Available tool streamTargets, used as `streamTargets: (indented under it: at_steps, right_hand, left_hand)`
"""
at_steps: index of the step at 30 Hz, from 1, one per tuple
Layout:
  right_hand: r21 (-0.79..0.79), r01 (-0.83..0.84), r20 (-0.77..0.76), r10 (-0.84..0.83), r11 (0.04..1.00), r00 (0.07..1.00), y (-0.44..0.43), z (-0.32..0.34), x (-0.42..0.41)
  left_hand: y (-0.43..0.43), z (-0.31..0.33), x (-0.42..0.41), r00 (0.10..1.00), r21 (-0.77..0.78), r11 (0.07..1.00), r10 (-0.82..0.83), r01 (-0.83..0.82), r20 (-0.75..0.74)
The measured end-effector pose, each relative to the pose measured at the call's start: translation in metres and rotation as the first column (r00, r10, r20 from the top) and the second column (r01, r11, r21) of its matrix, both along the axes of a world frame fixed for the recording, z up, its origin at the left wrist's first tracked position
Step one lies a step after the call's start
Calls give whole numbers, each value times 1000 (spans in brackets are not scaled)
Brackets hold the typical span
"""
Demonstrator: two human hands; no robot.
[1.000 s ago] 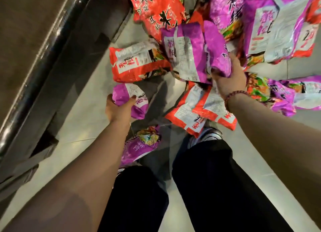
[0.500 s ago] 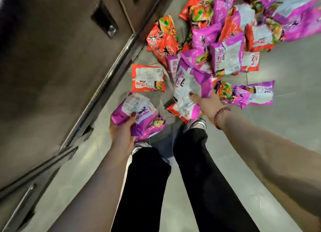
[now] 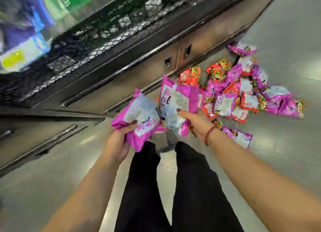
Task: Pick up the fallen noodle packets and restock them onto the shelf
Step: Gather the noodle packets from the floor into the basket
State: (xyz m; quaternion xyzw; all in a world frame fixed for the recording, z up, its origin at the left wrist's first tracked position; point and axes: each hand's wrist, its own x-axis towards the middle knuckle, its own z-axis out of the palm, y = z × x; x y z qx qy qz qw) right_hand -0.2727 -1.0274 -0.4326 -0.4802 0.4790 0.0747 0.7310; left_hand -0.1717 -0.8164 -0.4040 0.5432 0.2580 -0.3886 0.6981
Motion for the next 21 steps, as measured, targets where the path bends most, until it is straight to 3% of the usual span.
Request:
streamTargets:
  at_steps: [4, 8, 15, 21]
  right_hand:
    - [88, -136, 92, 128, 987, 988, 11, 32, 18]
    - [128, -302, 171, 279, 944, 945, 30, 63, 36]
    - [221, -585, 247, 536, 780, 807, 96, 106, 37]
    - [207, -741, 248, 698, 639, 671, 188, 117, 30]
  left_hand:
    - [23, 35, -32, 959, -70, 961, 273, -268, 75]
    - [42, 75, -75, 824, -97, 826, 562, -555, 68]
    - [97, 115, -148, 572, -117, 570, 820, -813, 17]
    - [154, 129, -202, 370, -158, 369, 929, -916, 29]
